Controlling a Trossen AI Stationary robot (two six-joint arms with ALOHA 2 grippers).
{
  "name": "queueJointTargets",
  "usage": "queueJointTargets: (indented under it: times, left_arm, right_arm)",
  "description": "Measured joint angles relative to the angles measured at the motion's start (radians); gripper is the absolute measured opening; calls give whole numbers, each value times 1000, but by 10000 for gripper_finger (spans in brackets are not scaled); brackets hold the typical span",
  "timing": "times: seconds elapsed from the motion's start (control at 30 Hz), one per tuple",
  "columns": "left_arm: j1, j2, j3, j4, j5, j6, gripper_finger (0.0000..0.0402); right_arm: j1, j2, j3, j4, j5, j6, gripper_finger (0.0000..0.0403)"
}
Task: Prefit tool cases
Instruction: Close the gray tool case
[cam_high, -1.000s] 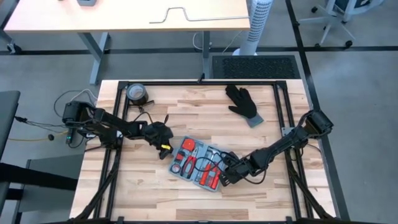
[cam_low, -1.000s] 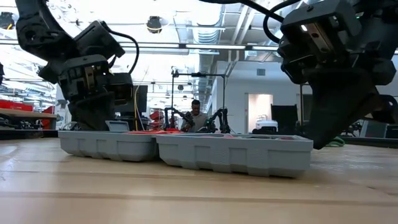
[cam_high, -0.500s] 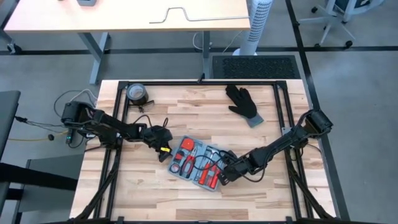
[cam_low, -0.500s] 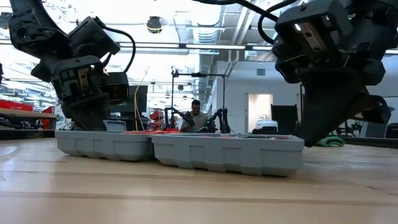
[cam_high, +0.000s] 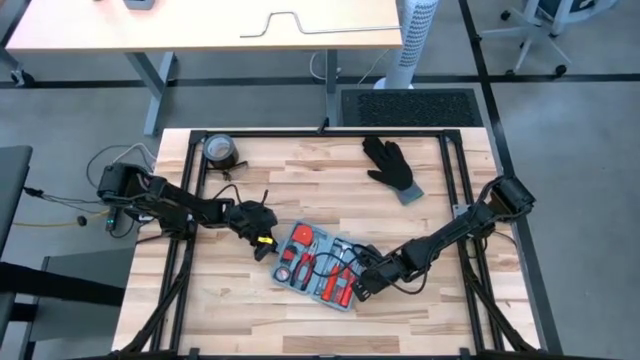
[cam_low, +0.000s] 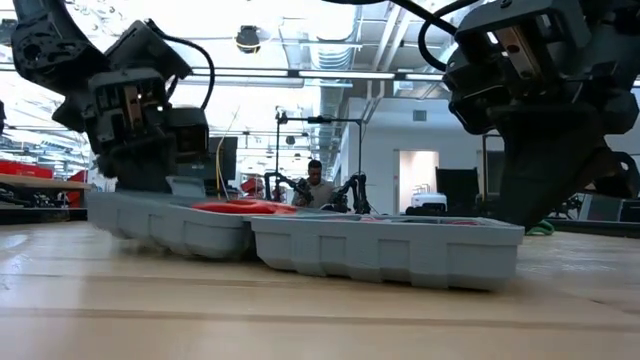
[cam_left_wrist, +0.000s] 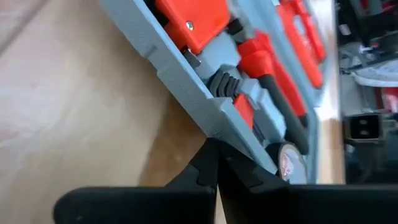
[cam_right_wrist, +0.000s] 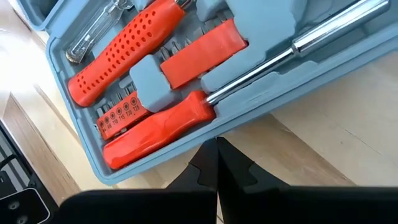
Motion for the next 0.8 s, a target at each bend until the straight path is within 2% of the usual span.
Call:
queueJointTargets:
  times: [0.23,0.47,0.8]
  left_arm:
    - [0,-96,0,-5,11,-7,0]
    - [0,-204,5,-136,-12,21,0]
    - [-7,-218,8,-13,3,16,0]
  right_arm:
    - [0,0,0,0,-1,-4,0]
    - [-2,0,0,24,26,-4,0]
    - [-11,0,0,43,15,-17,0]
